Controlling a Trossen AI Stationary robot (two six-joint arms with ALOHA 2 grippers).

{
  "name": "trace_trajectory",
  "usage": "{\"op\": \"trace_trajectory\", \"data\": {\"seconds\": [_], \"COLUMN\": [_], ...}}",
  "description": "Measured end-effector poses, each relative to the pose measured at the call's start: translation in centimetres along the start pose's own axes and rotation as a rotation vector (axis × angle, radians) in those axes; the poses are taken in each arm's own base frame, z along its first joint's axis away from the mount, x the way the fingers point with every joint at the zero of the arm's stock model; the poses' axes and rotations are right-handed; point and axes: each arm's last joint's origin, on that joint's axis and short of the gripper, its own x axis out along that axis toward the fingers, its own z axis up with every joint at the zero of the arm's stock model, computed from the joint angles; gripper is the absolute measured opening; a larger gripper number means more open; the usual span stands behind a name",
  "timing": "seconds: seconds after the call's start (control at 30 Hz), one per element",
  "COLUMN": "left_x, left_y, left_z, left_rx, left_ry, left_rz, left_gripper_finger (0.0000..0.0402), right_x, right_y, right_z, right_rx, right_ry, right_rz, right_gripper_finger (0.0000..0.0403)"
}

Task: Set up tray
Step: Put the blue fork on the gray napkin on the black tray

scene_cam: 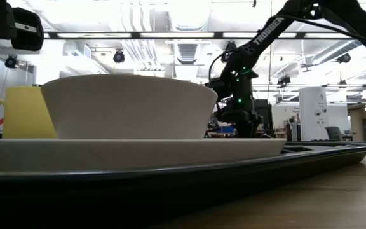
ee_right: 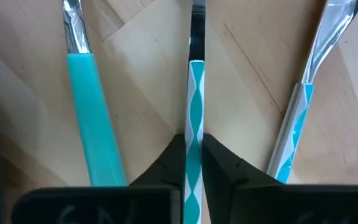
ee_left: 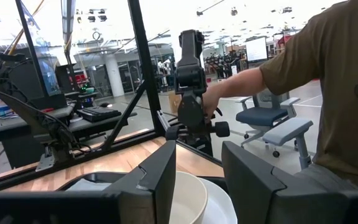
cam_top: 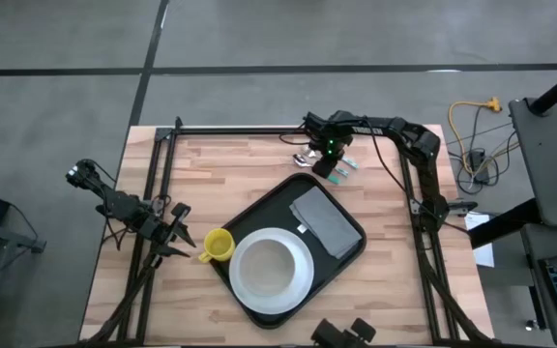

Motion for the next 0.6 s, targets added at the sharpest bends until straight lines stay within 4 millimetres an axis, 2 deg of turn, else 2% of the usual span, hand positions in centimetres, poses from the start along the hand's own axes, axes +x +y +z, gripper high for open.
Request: {"op": "trace_trajectory", "data": {"seconds": [0.2, 0.33, 0.6], "left_x": [0.0, 0.0, 0.0], "left_y": [0.0, 0.0, 0.0], "left_z": [0.0, 0.0, 0.0], "left_rx": [0.0, 0.0, 0.0], "left_ry": [0.0, 0.0, 0.0], "left_rz": [0.0, 0.0, 0.0], "left_gripper_finger": [0.0116, 0.0116, 0.0116], "right_x": [-1.1, -3.3, -6.7], "right_y": [0.0, 0.0, 1.3], "right_z": [0.4, 0.4, -1.6], "right_rx": [0.054, 0.086, 0.174], "right_ry": [0.018, -0.025, -0.026], "right_rz": [-0.003, -0.004, -0.002], "right_gripper_finger": [0.0017, 0.0016, 0.0015]}}
